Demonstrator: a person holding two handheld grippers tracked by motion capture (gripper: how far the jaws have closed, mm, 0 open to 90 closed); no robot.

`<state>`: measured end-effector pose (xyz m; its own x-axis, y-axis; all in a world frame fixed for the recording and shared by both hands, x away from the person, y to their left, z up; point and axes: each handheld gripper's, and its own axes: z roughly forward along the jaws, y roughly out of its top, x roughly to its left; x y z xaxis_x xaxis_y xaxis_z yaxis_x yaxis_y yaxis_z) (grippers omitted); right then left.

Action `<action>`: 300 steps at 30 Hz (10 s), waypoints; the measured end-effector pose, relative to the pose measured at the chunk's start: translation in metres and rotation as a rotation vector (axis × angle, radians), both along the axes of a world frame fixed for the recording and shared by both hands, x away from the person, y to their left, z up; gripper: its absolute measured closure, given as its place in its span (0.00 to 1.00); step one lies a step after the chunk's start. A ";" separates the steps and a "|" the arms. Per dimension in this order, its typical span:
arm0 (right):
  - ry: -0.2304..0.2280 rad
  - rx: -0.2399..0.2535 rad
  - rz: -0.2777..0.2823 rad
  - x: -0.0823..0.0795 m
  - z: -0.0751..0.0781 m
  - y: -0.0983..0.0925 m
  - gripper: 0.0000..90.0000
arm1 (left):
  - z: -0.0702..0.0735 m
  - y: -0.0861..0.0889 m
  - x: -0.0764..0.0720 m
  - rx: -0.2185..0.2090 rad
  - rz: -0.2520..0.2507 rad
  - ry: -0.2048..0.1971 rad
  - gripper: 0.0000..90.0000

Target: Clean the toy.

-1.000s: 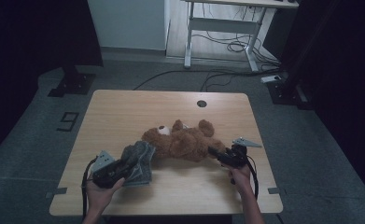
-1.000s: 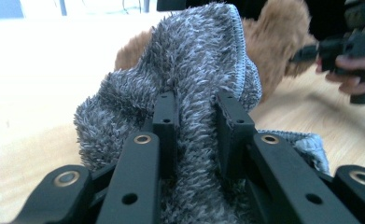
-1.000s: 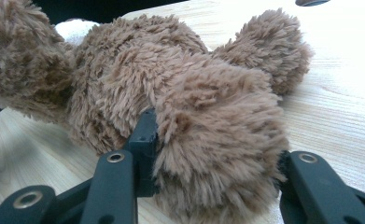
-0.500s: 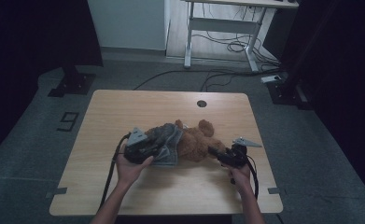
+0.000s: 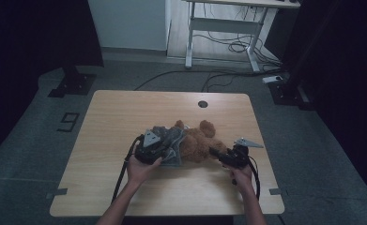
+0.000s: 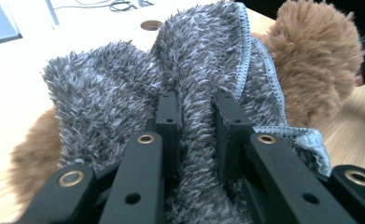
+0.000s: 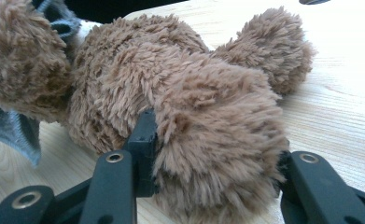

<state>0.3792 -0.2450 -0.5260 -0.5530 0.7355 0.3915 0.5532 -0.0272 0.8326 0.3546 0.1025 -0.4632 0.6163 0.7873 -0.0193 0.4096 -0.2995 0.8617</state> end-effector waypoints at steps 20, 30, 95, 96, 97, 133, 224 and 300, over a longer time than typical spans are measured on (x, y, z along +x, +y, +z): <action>0.008 0.005 -0.010 0.002 -0.002 -0.002 0.60 | 0.020 0.048 -0.013 -0.093 0.056 -0.035 0.83; 0.008 0.005 -0.012 0.001 -0.002 -0.002 0.60 | 0.037 0.018 -0.017 -0.103 -0.016 -0.063 0.83; 0.012 -0.003 -0.008 0.000 -0.004 -0.001 0.60 | 0.008 -0.081 0.030 -0.026 -0.190 0.149 0.83; 0.012 -0.008 -0.007 0.000 -0.004 -0.001 0.60 | 0.006 -0.082 0.026 -0.005 -0.195 0.146 0.83; 0.012 -0.008 -0.007 0.000 -0.004 -0.001 0.60 | 0.006 -0.082 0.026 -0.005 -0.195 0.146 0.83; -0.002 -0.029 -0.013 -0.005 -0.002 0.001 0.63 | -0.009 -0.127 0.019 -0.018 -0.250 0.203 0.84; 0.003 -0.002 0.043 -0.001 -0.011 -0.004 0.62 | 0.031 -0.041 0.021 -0.045 -0.138 0.132 0.84; 0.012 -0.026 0.038 -0.002 -0.013 0.001 0.62 | 0.047 -0.019 0.020 -0.034 -0.065 0.015 0.85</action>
<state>0.3768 -0.2445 -0.5389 -0.5765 0.7237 0.3793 0.5630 0.0154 0.8263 0.3745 0.0840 -0.4161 0.6652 0.7447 -0.0548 0.4034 -0.2967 0.8656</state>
